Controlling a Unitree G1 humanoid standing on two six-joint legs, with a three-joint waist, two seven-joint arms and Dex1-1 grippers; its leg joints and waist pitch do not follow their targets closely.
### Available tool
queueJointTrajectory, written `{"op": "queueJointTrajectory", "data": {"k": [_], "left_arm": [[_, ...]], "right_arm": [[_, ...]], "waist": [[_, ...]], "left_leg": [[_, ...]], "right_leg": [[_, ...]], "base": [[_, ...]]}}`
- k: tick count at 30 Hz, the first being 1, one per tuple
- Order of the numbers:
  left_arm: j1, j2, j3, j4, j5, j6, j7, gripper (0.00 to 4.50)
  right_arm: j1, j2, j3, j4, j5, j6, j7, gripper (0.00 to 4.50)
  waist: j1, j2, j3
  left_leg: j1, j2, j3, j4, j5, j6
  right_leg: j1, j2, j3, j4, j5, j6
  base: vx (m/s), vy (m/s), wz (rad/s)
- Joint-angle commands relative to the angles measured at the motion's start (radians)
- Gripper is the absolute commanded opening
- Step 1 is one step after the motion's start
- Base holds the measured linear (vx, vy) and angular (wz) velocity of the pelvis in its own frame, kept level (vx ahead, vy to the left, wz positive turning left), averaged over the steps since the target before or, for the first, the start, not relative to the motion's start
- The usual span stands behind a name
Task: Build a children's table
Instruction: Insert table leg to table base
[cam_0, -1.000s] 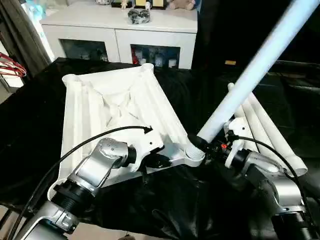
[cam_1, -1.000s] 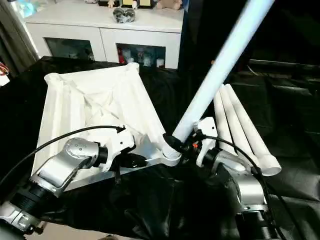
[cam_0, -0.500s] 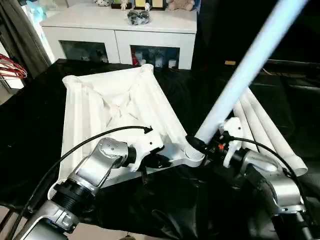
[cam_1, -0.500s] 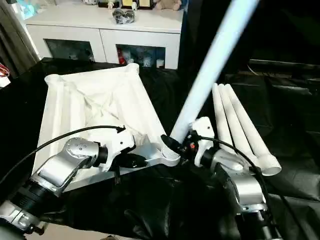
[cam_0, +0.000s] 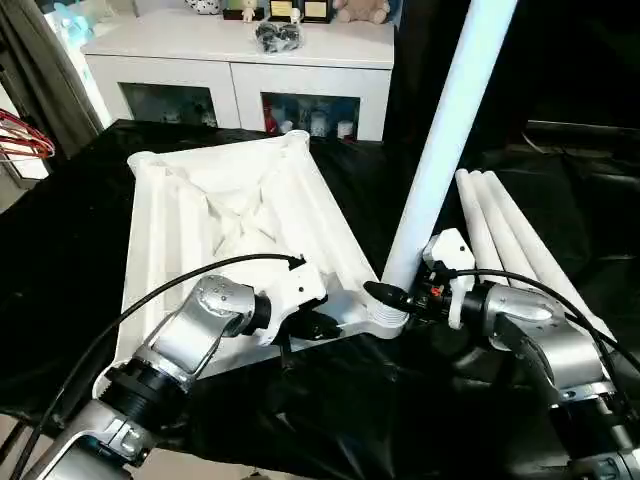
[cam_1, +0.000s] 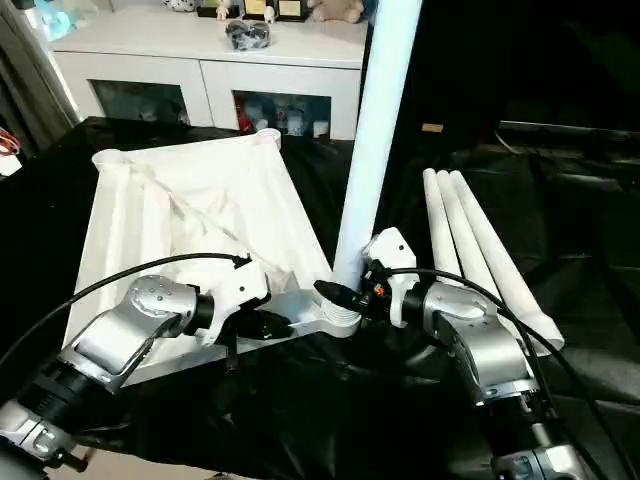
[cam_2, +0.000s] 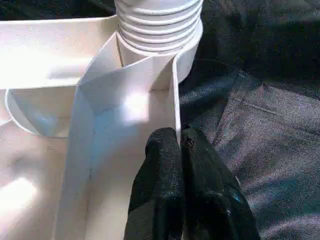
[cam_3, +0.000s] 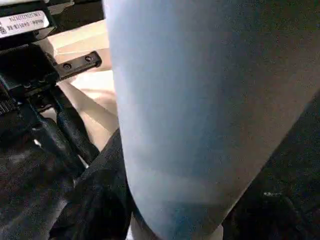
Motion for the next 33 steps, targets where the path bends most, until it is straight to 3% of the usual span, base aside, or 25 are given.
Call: {"op": "queueJointTrajectory", "data": {"k": [1, 4, 9, 10, 12, 13, 20, 25, 27, 28, 29, 31, 32, 33], "left_arm": [[0.023, 0.039, -0.020, -0.012, 0.043, 0.023, -0.010, 0.00], [0.035, 0.051, -0.019, -0.031, 0.040, 0.025, -0.016, 0.00], [0.054, 0.070, -0.024, -0.066, 0.037, 0.033, -0.027, 0.00], [0.057, 0.075, -0.024, -0.076, 0.035, 0.036, -0.029, 0.00], [0.058, 0.077, -0.024, -0.081, 0.034, 0.039, -0.030, 0.00], [0.058, 0.079, -0.025, -0.085, 0.033, 0.041, -0.030, 0.00], [0.060, 0.061, 0.004, -0.124, 0.042, 0.096, 0.045, 0.00], [0.076, -0.003, 0.050, -0.203, 0.040, 0.238, 0.169, 0.00], [0.076, -0.031, 0.062, -0.215, 0.052, 0.289, 0.218, 0.00], [0.075, -0.079, 0.077, -0.231, 0.073, 0.357, 0.297, 0.00], [0.073, -0.096, 0.082, -0.233, 0.078, 0.375, 0.322, 0.00], [0.070, -0.137, 0.087, -0.236, 0.087, 0.405, 0.370, 0.00], [0.068, -0.178, 0.091, -0.236, 0.096, 0.425, 0.419, 0.00], [0.068, -0.179, 0.091, -0.236, 0.096, 0.426, 0.420, 0.00]], "right_arm": [[0.038, -0.009, 0.089, 0.070, -0.028, 0.034, 0.075, 1.90], [0.036, -0.012, 0.097, 0.071, -0.030, 0.029, 0.090, 1.90], [0.039, -0.015, 0.107, 0.076, -0.040, 0.008, 0.121, 1.90], [0.040, -0.019, 0.113, 0.079, -0.041, -0.008, 0.138, 1.90], [0.039, -0.020, 0.116, 0.081, -0.041, -0.013, 0.147, 1.90], [0.038, -0.021, 0.119, 0.084, -0.043, -0.019, 0.153, 1.90], [0.012, 0.044, 0.071, 0.138, -0.061, -0.052, 0.036, 1.90], [-0.019, 0.131, 0.028, 0.219, -0.093, -0.075, -0.144, 1.90], [-0.034, 0.162, 0.019, 0.247, -0.100, -0.073, -0.198, 1.90], [-0.063, 0.217, 0.001, 0.297, -0.108, -0.071, -0.295, 1.90], [-0.073, 0.235, -0.005, 0.312, -0.110, -0.070, -0.325, 1.90], [-0.098, 0.276, -0.016, 0.344, -0.112, -0.070, -0.380, 1.90], [-0.119, 0.312, -0.022, 0.370, -0.118, -0.076, -0.428, 1.90], [-0.119, 0.313, -0.023, 0.371, -0.118, -0.077, -0.429, 1.90]], "waist": [[-0.007, 0.001, -0.017], [-0.011, -0.003, -0.015], [-0.012, -0.007, -0.013], [-0.016, -0.013, -0.007], [-0.016, -0.011, -0.008], [-0.018, -0.016, -0.005], [-0.020, -0.019, 0.007], [-0.040, -0.020, 0.021], [-0.051, -0.015, 0.026], [-0.064, -0.018, 0.029], [-0.077, -0.006, 0.033], [-0.090, 0.003, 0.034], [-0.093, 0.007, 0.041], [-0.092, 0.010, 0.047]], "left_leg": [[0.011, 0.070, -0.040, -0.085, -0.340, 0.018], [0.016, 0.070, -0.040, -0.088, -0.356, 0.019], [0.009, 0.075, -0.040, -0.097, -0.302, 0.036], [0.007, 0.074, -0.038, -0.098, -0.295, 0.041], [0.010, 0.075, -0.038, -0.098, -0.291, 0.042], [0.007, 0.074, -0.036, -0.099, -0.285, 0.047], [0.017, 0.073, -0.040, -0.105, -0.343, 0.028], [0.029, 0.069, -0.053, -0.105, -0.463, -0.015], [0.035, 0.068, -0.062, -0.109, -0.530, -0.030], [0.027, 0.069, -0.071, -0.117, -0.570, -0.036], [0.028, 0.076, -0.082, -0.126, -0.640, -0.047], [0.014, 0.086, -0.095, -0.146, -0.720, -0.064], [0.007, 0.092, -0.099, -0.173, -0.843, -0.083], [-0.002, 0.094, -0.094, -0.190, -0.879, -0.090]], "right_leg": [[0.011, -0.115, 0.071, -0.117, -0.478, -0.099], [0.010, -0.114, 0.072, -0.122, -0.492, -0.093], [0.017, -0.113, 0.073, -0.114, -0.385, -0.120], [0.016, -0.111, 0.073, -0.114, -0.368, -0.127], [0.017, -0.112, 0.074, -0.112, -0.353, -0.137], [0.018, -0.110, 0.074, -0.113, -0.344, -0.141], [0.010, -0.117, 0.074, -0.129, -0.502, -0.117], [-0.002, -0.124, 0.060, -0.154, -0.709, -0.061], [-0.003, -0.121, 0.044, -0.162, -0.728, -0.038], [0.009, -0.117, 0.030, -0.164, -0.708, -0.024], [0.015, -0.114, 0.011, -0.162, -0.675, -0.021], [0.032, -0.110, 0.009, -0.137, -0.602, -0.030], [0.040, -0.099, 0.011, -0.110, -0.548, -0.041], [0.043, -0.091, 0.010, -0.092, -0.539, -0.048]], "base": [[0.000, 0.000, 0.00], [0.000, 0.000, 0.00], [0.000, 0.000, 0.00], [0.000, 0.000, 0.00], [0.000, 0.000, 0.00], [0.000, 0.000, 0.00], [0.000, 0.000, 0.00], [-0.028, 0.004, -0.03], [-0.034, 0.011, -0.05], [-0.066, 0.041, -0.16], [-0.055, 0.057, -0.21], [-0.068, 0.073, -0.25], [-0.070, 0.044, -0.14], [-0.078, 0.013, -0.03]]}}
